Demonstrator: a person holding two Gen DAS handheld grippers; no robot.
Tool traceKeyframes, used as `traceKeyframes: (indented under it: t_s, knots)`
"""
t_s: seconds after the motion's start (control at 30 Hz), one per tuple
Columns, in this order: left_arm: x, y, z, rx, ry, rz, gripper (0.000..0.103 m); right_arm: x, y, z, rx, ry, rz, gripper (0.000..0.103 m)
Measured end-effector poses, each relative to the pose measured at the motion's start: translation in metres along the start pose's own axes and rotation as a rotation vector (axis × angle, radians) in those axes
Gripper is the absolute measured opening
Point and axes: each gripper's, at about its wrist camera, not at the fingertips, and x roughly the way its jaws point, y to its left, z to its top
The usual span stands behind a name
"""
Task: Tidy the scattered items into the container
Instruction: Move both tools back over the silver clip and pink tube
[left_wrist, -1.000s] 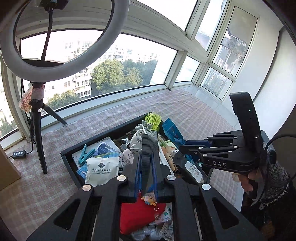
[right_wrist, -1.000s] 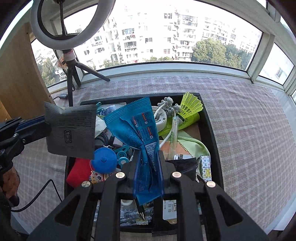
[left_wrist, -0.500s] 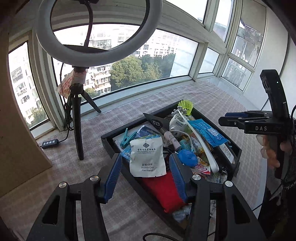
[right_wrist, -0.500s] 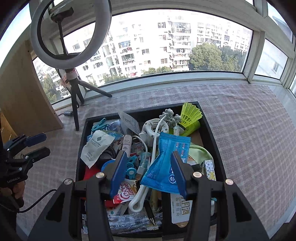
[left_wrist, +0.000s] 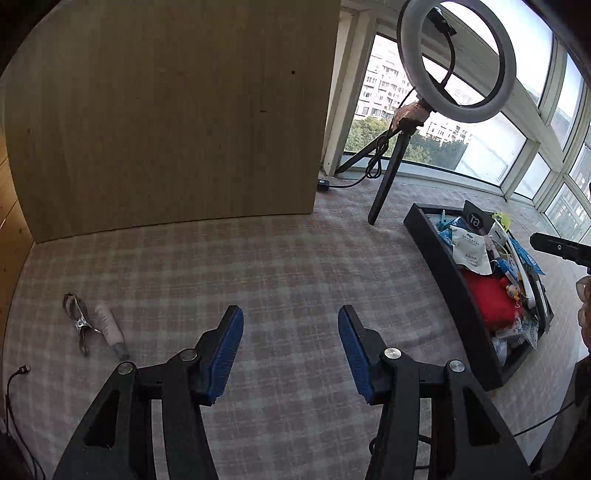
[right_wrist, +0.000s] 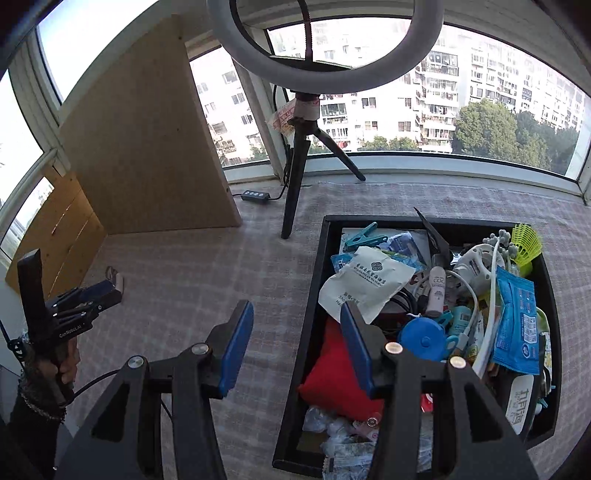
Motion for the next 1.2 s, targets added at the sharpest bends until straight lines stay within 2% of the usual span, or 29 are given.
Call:
traceKeyframes:
  t_s: [0.17, 0.27, 0.43, 0.57, 0.7, 0.83, 0.93, 1.2]
  knots:
    - [-0.019, 0.106, -0.023, -0.226, 0.004, 0.136, 0.05, 0.055, 0.083, 0.006, -0.134, 0.076, 0.088, 0.048]
    - [-0.028, 0.152, -0.026, -0.302, 0.002, 0.215, 0.05, 0.086, 0.135, 0.007, -0.205, 0.12, 0.147, 0.048]
    - [-0.024, 0.202, -0.015, -0.427, 0.005, 0.233, 0.05, 0.139, 0.226, 0.004, -0.369, 0.175, 0.171, 0.047]
    - [-0.001, 0.212, 0.002, -0.451, 0.038, 0.216, 0.05, 0.178, 0.277, 0.002, -0.415, 0.22, 0.205, 0.039]
    - [0.022, 0.21, 0.019, -0.453, 0.077, 0.208, 0.05, 0.205, 0.308, -0.001, -0.435, 0.245, 0.208, 0.039]
    - [0.039, 0.205, 0.027, -0.434, 0.116, 0.227, 0.051, 0.225, 0.321, -0.002, -0.437, 0.27, 0.204, 0.039]
    - [0.05, 0.204, 0.028, -0.415, 0.14, 0.269, 0.051, 0.239, 0.328, -0.004, -0.435, 0.293, 0.211, 0.039]
    - [0.076, 0.216, 0.021, -0.443, 0.207, 0.301, 0.054, 0.272, 0.344, -0.005, -0.436, 0.322, 0.203, 0.039]
